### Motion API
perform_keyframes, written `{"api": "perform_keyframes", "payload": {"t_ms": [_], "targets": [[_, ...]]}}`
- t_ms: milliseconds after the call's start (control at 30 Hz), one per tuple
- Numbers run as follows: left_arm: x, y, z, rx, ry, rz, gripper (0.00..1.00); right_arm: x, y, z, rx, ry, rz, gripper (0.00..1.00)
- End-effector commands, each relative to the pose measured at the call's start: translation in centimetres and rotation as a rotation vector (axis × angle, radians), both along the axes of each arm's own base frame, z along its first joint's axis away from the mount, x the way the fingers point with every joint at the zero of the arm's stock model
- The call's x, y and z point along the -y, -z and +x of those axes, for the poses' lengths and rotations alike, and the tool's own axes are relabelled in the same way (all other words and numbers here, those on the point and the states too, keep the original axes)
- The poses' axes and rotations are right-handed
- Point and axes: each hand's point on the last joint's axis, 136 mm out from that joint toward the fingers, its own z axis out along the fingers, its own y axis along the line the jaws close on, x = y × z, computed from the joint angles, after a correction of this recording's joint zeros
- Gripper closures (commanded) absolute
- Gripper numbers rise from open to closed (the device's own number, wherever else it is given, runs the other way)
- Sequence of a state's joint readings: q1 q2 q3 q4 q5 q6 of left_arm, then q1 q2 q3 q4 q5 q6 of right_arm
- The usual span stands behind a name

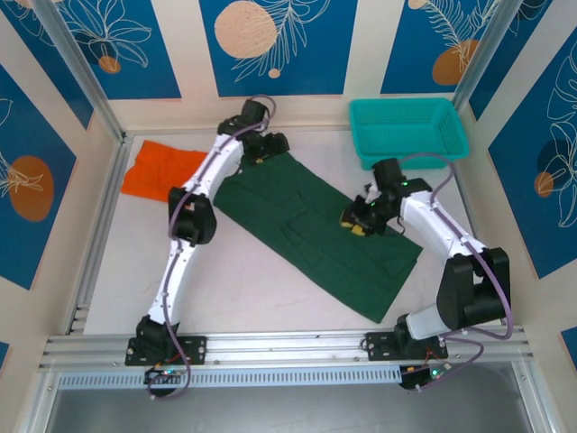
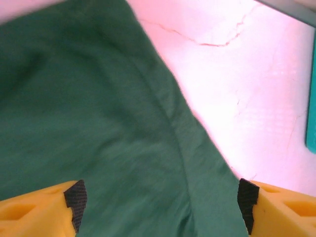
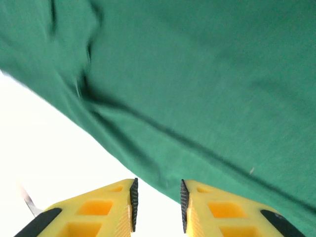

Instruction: Fold and stack the t-shirts

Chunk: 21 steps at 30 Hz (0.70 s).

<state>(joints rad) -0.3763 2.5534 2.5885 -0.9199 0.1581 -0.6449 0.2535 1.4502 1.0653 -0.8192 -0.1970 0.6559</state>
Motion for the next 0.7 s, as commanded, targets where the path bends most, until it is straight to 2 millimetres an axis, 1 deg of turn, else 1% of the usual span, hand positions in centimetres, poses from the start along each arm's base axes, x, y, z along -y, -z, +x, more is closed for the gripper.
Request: {"api": "perform_keyframes", "payload": {"t_ms": [0,33,100,167,233,300,400,500,567,667], "targets": [[-6.7,-3.3,-3.9,-0.070,-0.122,0.125,0.28,-3.0,2.1,-5.7,-0.138,-0.177,0.042,0.69],[-7.4,-2.6,-5.0,-0.105,-0.141,0.135,0.32,-3.5,2.5,-6.5,-0.147,-0.212,0.033,0.70],[-8.6,-0.3,-7.6,-0.186,-0.168,0.163,0.39,-4.2,3.5,-7.8,-0.166,-0.272,0.010,0.70],[-8.8,1.7,-9.8,-0.256,-0.174,0.158,0.46,-4.4,4.7,-9.1,-0.214,-0.307,-0.030,0.72],[-8.6,3.6,-11.3,-0.317,-0.169,0.153,0.45,-4.3,5.8,-10.3,-0.267,-0.315,-0.050,0.75],[-8.4,5.5,-12.2,-0.368,-0.159,0.166,0.43,-3.4,7.1,-11.3,-0.313,-0.294,-0.115,0.76],[-7.9,7.8,-13.0,-0.429,-0.140,0.176,0.44,-2.8,8.1,-12.3,-0.341,-0.257,-0.128,0.76],[-7.1,9.8,-13.3,-0.471,-0.127,0.182,0.44,-2.2,8.9,-12.7,-0.350,-0.217,-0.144,0.75],[-6.8,11.1,-12.9,-0.486,-0.119,0.195,0.45,-2.2,9.5,-13.0,-0.369,-0.206,-0.141,0.76],[-6.0,12.3,-11.3,-0.482,-0.112,0.209,0.45,-2.2,10.3,-13.1,-0.387,-0.191,-0.149,0.76]]}}
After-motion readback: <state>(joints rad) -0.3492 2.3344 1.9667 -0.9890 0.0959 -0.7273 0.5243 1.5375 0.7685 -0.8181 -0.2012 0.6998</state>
